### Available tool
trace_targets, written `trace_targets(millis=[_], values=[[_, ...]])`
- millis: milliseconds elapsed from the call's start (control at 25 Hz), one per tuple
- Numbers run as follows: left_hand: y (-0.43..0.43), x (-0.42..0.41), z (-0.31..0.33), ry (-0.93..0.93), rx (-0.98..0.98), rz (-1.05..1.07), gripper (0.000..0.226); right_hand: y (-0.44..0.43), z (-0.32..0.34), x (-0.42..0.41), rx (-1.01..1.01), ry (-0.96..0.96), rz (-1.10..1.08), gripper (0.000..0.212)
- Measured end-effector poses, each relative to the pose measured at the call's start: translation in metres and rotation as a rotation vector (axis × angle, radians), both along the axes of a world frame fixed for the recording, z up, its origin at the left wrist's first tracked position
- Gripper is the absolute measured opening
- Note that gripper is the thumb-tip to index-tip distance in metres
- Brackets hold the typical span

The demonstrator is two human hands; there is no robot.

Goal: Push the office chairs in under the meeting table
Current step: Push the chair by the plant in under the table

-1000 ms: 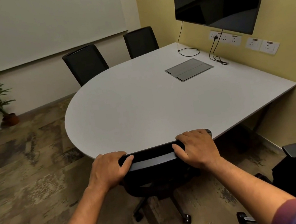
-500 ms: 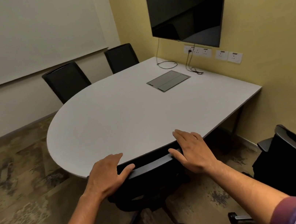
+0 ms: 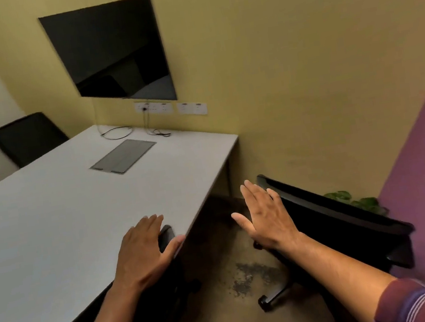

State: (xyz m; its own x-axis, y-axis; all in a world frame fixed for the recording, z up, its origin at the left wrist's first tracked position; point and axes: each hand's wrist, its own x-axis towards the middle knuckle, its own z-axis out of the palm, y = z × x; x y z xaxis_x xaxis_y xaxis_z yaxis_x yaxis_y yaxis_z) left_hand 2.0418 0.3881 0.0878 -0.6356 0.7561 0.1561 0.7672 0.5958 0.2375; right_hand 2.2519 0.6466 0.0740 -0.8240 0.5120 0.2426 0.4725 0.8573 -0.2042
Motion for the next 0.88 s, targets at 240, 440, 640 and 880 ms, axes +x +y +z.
trace_targets(millis=[240,440,640,880], values=[[0.137,0.052,0.005,0.043,-0.021,-0.333,0.103,0.067,-0.006,0.103,-0.006,-0.009,-0.350,0.097],[0.241,0.094,-0.001,0.069,-0.067,-0.527,0.106,0.107,-0.025,0.164,-0.022,-0.076,-0.544,0.100],[0.326,0.111,-0.008,0.084,-0.160,-0.635,0.089,0.121,-0.044,0.187,-0.030,-0.179,-0.573,0.097],[0.378,0.100,-0.022,0.091,-0.344,-0.605,0.092,0.129,-0.046,0.182,0.058,-0.180,-0.561,0.081]])
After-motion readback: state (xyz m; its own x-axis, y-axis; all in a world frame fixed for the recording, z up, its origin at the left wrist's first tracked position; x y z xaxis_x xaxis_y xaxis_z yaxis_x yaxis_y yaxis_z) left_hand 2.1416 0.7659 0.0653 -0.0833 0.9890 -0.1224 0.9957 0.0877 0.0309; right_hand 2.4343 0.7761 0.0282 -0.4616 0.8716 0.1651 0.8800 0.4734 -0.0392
